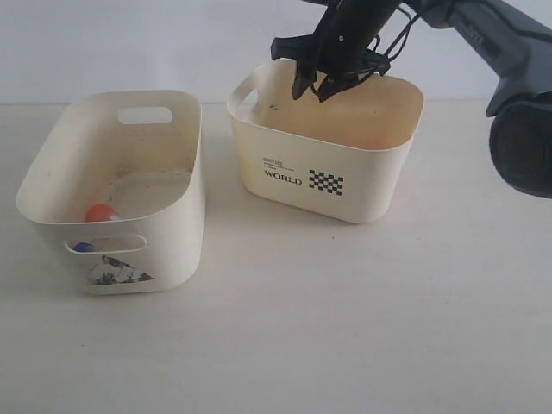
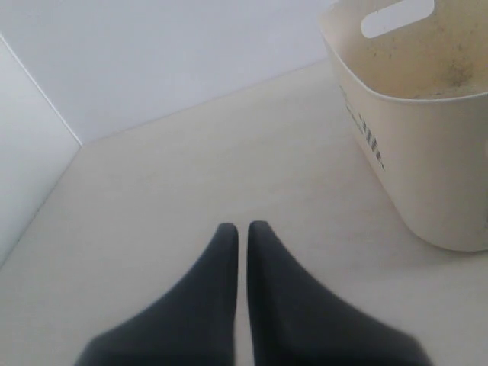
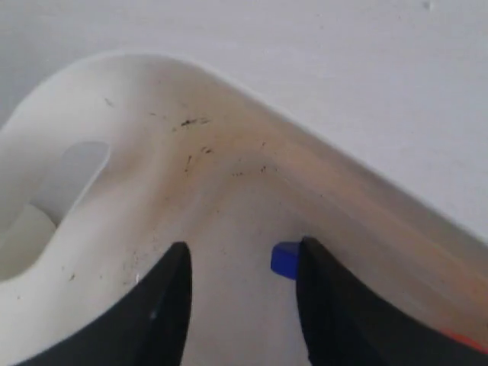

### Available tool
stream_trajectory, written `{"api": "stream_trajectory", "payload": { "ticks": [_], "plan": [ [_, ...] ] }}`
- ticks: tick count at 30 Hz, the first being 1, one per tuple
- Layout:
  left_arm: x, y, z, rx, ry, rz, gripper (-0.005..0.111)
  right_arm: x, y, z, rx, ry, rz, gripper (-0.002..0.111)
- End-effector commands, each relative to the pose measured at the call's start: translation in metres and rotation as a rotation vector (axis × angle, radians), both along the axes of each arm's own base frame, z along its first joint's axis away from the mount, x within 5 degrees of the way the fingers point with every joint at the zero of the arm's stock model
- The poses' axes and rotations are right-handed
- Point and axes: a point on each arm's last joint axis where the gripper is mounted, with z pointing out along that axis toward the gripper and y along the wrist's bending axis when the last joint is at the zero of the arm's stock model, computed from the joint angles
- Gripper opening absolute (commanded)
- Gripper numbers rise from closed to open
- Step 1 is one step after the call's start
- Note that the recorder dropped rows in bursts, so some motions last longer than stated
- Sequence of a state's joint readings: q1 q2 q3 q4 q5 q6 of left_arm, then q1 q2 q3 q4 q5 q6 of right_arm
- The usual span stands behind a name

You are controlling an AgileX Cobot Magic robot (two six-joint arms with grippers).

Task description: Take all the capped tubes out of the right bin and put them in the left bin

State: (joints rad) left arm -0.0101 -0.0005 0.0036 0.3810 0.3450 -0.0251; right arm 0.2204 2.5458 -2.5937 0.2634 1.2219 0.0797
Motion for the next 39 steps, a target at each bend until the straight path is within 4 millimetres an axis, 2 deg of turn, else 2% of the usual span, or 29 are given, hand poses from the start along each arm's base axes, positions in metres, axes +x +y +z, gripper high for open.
{"api": "stream_trajectory", "payload": {
  "ticks": [1, 3, 6, 11, 15, 19, 28, 30, 33, 35, 38, 39],
  "plan": [
    [0.0, 0.0, 0.001, -0.007, -0.007, 0.001, 0.004, -0.012, -0.01, 0.022, -0.057, -0.015, 0.013, 0.045],
    [0.0, 0.0, 0.001, -0.007, -0.007, 0.001, 0.004, -0.017, -0.014, 0.028, -0.055, -0.003, 0.007, 0.048],
    [0.0, 0.0, 0.001, -0.007, -0.007, 0.001, 0.004, -0.024, -0.014, 0.024, -0.048, 0.044, 0.01, 0.056],
    [0.0, 0.0, 0.001, -0.007, -0.007, 0.001, 0.004, -0.033, -0.007, -0.015, -0.057, 0.176, 0.027, 0.07],
    [0.0, 0.0, 0.001, -0.007, -0.007, 0.001, 0.004, -0.034, -0.002, -0.036, -0.008, 0.246, 0.028, 0.07],
    [0.0, 0.0, 0.001, -0.007, -0.007, 0.001, 0.004, -0.028, 0.01, -0.056, 0.117, 0.256, 0.019, 0.07],
    [0.0, 0.0, 0.001, -0.007, -0.007, 0.001, 0.004, -0.037, 0.053, -0.119, 0.067, 0.32, 0.142, 0.069],
    [0.0, 0.0, 0.001, -0.007, -0.007, 0.001, 0.004, -0.037, 0.054, -0.126, 0.044, 0.331, 0.132, 0.062],
    [0.0, 0.0, 0.001, -0.007, -0.007, 0.001, 0.004, -0.035, 0.05, -0.131, 0.006, 0.326, 0.12, 0.045],
    [0.0, 0.0, 0.001, -0.007, -0.007, 0.001, 0.004, -0.033, 0.046, -0.128, -0.023, 0.319, 0.094, 0.032],
    [0.0, 0.0, 0.001, -0.007, -0.007, 0.001, 0.004, -0.028, 0.039, -0.118, -0.072, 0.295, 0.097, 0.003],
    [0.0, 0.0, 0.001, -0.007, -0.007, 0.001, 0.004, -0.026, 0.039, -0.112, -0.068, 0.285, 0.096, 0.0]
  ]
}}
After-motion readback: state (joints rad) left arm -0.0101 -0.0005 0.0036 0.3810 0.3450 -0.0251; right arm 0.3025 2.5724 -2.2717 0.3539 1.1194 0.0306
